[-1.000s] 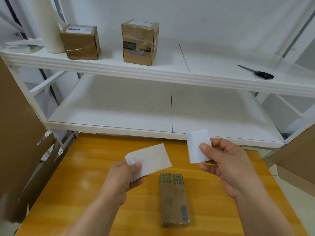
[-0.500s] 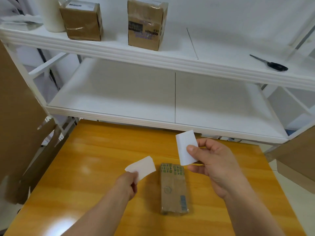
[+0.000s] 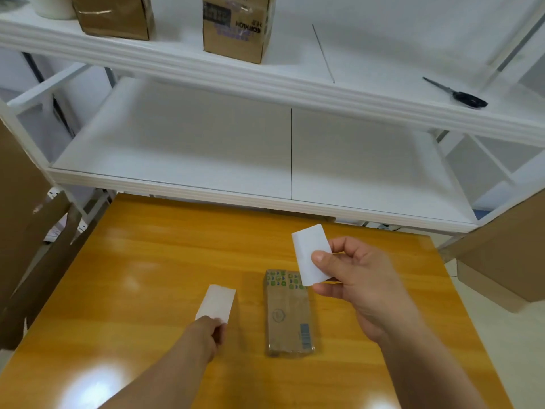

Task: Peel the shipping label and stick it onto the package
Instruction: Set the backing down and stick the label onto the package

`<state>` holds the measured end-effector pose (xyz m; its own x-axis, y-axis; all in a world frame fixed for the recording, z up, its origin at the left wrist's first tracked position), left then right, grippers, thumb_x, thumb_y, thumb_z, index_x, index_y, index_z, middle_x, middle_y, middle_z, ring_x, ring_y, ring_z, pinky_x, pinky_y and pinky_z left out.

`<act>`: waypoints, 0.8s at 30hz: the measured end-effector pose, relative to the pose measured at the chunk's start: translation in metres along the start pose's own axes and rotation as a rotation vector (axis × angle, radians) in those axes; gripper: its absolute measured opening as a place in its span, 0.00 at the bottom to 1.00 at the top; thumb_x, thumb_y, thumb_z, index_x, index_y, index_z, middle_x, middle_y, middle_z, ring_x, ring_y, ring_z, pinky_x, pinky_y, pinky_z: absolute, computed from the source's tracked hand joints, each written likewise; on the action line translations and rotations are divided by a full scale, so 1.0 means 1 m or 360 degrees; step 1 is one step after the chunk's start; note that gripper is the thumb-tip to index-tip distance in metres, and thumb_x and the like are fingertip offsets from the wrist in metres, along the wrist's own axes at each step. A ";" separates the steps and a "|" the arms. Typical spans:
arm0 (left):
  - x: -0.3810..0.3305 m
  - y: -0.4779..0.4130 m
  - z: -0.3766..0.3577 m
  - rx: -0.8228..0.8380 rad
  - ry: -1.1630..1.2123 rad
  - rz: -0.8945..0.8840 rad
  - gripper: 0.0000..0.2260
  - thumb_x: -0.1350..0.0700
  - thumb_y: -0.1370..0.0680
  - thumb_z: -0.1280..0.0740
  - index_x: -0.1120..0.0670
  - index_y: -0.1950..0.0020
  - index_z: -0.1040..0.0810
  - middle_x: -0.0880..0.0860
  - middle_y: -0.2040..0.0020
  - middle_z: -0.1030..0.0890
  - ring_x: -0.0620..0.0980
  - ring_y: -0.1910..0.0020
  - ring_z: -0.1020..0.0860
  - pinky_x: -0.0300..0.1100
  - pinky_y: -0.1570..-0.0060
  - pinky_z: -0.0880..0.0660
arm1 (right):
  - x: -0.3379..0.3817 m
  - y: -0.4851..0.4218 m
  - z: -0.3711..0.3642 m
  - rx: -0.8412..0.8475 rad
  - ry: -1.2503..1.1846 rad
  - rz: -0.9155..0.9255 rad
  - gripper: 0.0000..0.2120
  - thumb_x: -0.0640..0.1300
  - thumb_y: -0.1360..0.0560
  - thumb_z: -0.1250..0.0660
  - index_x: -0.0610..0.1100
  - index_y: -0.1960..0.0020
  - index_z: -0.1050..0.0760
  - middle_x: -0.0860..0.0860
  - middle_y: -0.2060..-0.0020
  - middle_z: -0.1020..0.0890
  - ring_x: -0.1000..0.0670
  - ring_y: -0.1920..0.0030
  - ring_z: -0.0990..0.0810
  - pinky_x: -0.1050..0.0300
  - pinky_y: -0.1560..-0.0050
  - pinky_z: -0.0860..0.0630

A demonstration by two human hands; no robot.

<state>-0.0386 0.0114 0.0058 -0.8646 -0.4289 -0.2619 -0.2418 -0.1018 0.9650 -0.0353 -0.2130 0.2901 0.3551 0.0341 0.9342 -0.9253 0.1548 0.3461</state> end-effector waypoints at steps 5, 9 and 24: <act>0.016 0.006 0.014 -0.0030 -0.0263 0.0228 0.08 0.60 0.23 0.32 0.63 0.48 0.26 0.60 0.66 0.23 0.55 0.79 0.24 0.40 0.75 0.26 | -0.002 0.000 -0.004 0.0021 0.0013 -0.0013 0.04 0.39 0.27 0.27 0.41 0.52 0.19 0.48 0.63 0.12 0.49 0.59 0.14 0.58 0.65 0.18; 0.013 0.024 0.010 0.0032 -0.0419 0.0368 0.15 0.54 0.25 0.30 0.63 0.47 0.27 0.60 0.71 0.21 0.56 0.73 0.22 0.42 0.70 0.24 | -0.004 -0.002 -0.005 0.0011 0.0036 -0.0012 0.04 0.40 0.26 0.27 0.43 0.52 0.19 0.48 0.62 0.13 0.47 0.57 0.14 0.56 0.62 0.17; -0.084 0.236 -0.075 0.0696 -0.0433 -0.1064 0.09 0.49 0.26 0.28 0.54 0.53 0.19 0.50 0.59 0.20 0.49 0.58 0.23 0.44 0.59 0.28 | 0.018 0.007 -0.010 -0.0259 0.1392 0.0769 0.02 0.50 0.23 0.32 0.53 0.54 0.23 0.56 0.62 0.19 0.57 0.66 0.25 0.63 0.70 0.34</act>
<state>0.0104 -0.0435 0.2565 -0.5410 -0.1650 -0.8247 -0.8409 0.1234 0.5270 -0.0335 -0.2011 0.3083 -0.0198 0.8300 0.5573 -0.9895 0.0634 -0.1295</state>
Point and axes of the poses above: each hand's wrist, its own y-axis away from the middle knuckle, its own z-axis out of the back of the hand, x = y × z, the point moved 4 cm from there along -y, towards the middle knuckle
